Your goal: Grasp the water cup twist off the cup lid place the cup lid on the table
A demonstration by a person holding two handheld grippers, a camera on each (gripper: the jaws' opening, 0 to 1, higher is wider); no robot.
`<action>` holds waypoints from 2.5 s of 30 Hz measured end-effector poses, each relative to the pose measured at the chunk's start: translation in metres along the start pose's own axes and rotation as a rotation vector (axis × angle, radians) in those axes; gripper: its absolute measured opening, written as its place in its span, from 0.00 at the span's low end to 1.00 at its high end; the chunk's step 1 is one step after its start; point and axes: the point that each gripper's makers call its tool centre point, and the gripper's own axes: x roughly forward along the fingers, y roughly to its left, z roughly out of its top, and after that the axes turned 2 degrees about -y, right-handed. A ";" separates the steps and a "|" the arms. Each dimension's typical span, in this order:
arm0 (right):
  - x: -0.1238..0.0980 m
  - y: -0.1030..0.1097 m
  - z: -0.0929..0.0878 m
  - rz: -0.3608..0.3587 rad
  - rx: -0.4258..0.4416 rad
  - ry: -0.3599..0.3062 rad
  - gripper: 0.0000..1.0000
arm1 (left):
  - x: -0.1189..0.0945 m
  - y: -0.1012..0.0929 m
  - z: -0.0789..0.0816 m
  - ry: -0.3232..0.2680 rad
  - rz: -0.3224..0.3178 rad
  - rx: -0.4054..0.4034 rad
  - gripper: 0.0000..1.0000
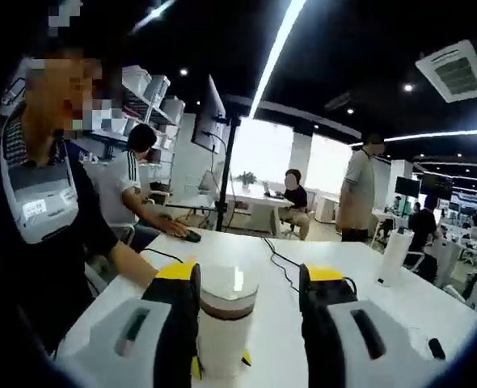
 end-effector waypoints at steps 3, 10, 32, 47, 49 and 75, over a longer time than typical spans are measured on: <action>0.006 0.011 -0.016 0.036 0.005 0.010 0.51 | 0.000 0.000 0.000 0.001 0.000 0.001 0.53; 0.001 0.026 -0.052 0.060 0.024 0.143 0.51 | 0.000 0.001 0.000 0.000 -0.005 -0.002 0.53; 0.004 0.026 -0.048 0.145 0.017 0.200 0.54 | 0.002 0.002 -0.001 -0.001 -0.006 0.000 0.53; 0.009 0.047 -0.063 0.218 0.043 0.136 0.56 | 0.002 -0.001 -0.001 0.003 -0.008 0.010 0.53; 0.008 0.044 -0.054 0.204 0.027 0.097 0.56 | 0.002 -0.001 -0.001 0.003 -0.008 0.009 0.53; 0.034 0.057 -0.067 0.134 0.042 0.114 0.60 | 0.001 -0.001 -0.003 0.006 -0.011 0.002 0.53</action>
